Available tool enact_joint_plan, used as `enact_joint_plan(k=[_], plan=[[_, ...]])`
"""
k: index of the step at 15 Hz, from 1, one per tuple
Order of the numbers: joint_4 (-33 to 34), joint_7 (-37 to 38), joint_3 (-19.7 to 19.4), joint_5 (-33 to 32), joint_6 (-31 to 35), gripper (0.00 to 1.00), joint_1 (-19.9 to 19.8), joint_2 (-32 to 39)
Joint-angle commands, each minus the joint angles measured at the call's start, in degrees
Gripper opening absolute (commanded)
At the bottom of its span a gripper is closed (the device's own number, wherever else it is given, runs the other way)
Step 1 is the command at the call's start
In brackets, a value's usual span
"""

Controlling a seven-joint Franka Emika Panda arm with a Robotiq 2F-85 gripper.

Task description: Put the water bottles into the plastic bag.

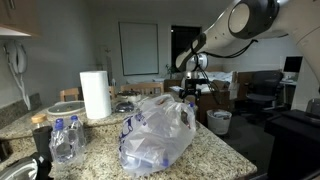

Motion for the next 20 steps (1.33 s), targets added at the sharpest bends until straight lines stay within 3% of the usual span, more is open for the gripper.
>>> enact_joint_plan(k=[1,9,12,13,14,16,20], plan=[[2.01,2.47,-0.11,-1.29,1.58,0.67,0.45,1.72],[2.71,5.68,-1.12,-2.66,0.63,0.15,0.94,1.83],[2.72,7.16,-1.43,-3.73,-0.05,0.06,1.07,1.89],[2.64,7.57,-1.49,-4.06,0.07,0.06,1.14,1.86],[2.51,7.81,-1.46,-4.07,0.21,0.32,1.12,1.76],[2.19,7.72,-1.33,-3.98,0.35,0.33,1.10,1.37],[1.95,7.91,-1.36,-4.04,0.81,0.56,1.48,1.05]])
